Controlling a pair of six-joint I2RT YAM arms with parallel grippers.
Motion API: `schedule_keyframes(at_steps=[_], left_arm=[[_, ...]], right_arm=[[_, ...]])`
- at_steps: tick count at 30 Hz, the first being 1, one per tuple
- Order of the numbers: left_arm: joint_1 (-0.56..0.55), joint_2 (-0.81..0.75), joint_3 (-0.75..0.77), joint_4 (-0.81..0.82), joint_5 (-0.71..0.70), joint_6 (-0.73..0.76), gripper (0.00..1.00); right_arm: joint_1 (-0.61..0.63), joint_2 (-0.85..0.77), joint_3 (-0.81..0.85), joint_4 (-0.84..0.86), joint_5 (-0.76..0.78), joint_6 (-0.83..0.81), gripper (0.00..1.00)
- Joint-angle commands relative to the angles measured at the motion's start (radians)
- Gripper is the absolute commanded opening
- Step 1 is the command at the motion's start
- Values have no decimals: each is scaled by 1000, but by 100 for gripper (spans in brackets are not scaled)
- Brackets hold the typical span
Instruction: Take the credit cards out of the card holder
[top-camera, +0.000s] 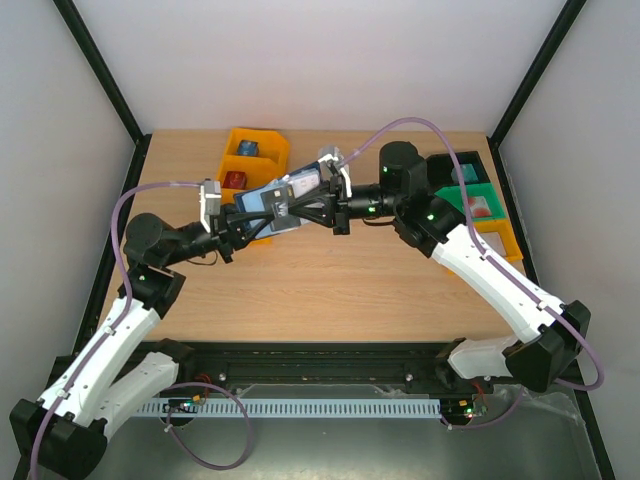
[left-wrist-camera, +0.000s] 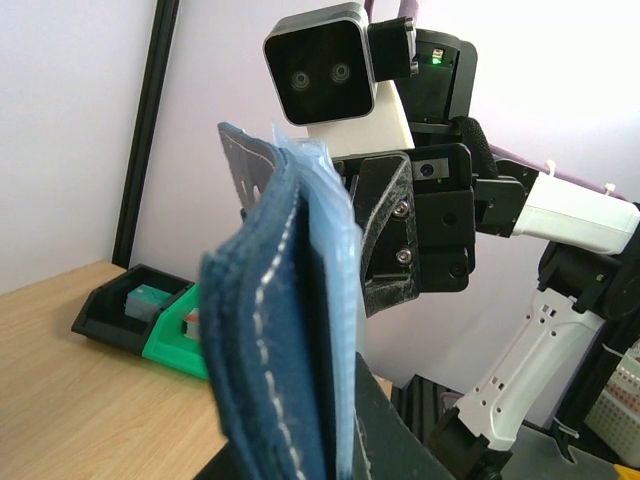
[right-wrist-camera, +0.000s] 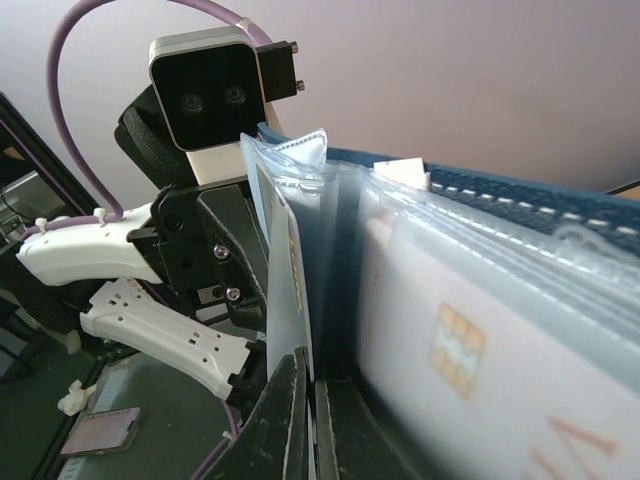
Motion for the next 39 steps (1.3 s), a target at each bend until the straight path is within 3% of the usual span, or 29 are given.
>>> schedule_keyframes(at_steps=[1,4,13,20,39], left_arm=[[-13,-13,-2,41,21,16,3],[-13,-14,-4,43,22,15,10],[-12,-16,-8,44,20,8,17],[-12,-10,-7,47,7,19,3],[-14,6,-37,-24,-32,65,2]], right_arm=[[8,-16,-4,60,-10,1,2],[-12,-39,-20,57,20,-3,2],[-51,-66,-17,-5,38,-29,2],[-54,-57,0,-18,14,-27,2],[-170,-79,89,-310,164,-205,2]])
